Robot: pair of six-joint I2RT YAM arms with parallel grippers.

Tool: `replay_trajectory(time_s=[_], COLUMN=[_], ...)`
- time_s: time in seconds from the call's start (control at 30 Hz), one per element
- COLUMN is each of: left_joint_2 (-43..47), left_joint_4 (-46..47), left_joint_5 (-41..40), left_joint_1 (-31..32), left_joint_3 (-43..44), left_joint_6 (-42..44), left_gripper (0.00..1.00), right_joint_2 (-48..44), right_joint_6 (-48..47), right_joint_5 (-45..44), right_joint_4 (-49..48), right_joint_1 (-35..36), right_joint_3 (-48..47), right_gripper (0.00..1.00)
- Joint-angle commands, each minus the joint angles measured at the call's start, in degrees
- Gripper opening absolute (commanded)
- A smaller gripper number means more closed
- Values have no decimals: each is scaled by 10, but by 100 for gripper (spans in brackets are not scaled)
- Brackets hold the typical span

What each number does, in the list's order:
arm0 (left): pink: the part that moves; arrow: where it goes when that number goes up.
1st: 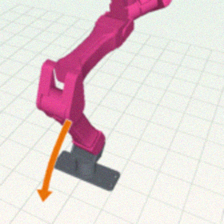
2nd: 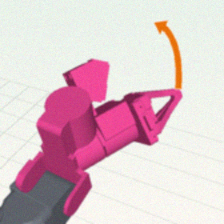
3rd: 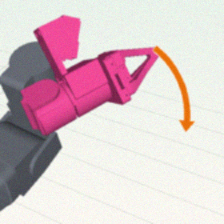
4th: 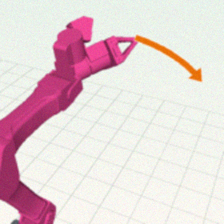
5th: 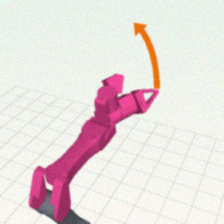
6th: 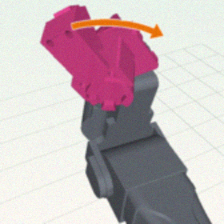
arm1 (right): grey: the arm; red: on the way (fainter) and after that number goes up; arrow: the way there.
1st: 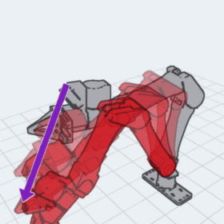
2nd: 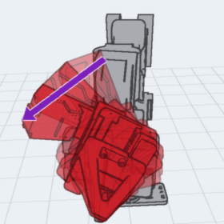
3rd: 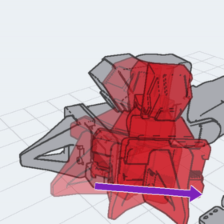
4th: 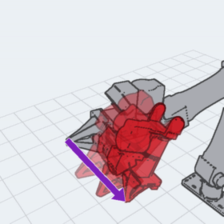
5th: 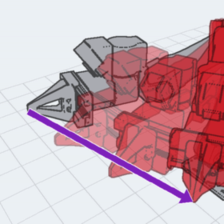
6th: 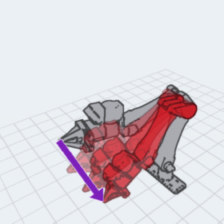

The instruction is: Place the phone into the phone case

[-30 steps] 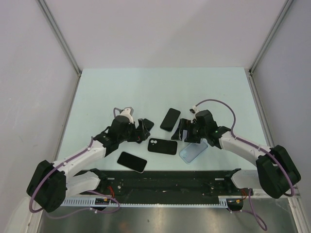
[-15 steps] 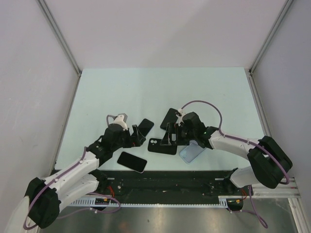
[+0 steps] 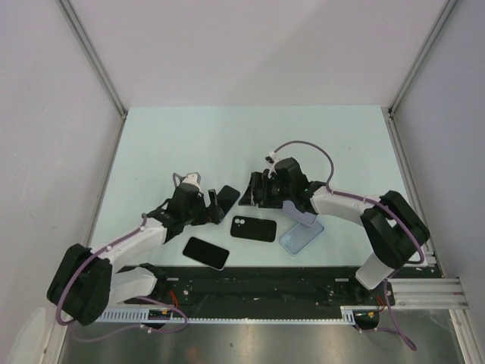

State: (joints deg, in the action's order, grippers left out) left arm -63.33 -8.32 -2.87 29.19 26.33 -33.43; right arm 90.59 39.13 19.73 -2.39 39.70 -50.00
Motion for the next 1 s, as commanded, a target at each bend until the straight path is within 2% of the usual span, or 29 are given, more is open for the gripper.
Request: replay_trajectory(time_s=[0.0, 0.3, 0.57, 0.97], left_joint_2=[-46, -122, -181, -123], left_joint_4=[7, 28, 71, 214], left_joint_5=[-13, -18, 40, 182], left_joint_1=[-22, -52, -56, -54], left_joint_3=[55, 94, 89, -14], left_joint_6=[30, 74, 78, -10], left_gripper=[100, 100, 95, 88], right_joint_2=[65, 190, 289, 339], right_joint_6=[24, 102, 154, 154], right_joint_5=[30, 54, 50, 46], right_joint_4=[-73, -142, -186, -160], right_joint_1=[-19, -24, -14, 7], right_joint_3=[-48, -120, -157, -226], right_gripper=[100, 100, 100, 100])
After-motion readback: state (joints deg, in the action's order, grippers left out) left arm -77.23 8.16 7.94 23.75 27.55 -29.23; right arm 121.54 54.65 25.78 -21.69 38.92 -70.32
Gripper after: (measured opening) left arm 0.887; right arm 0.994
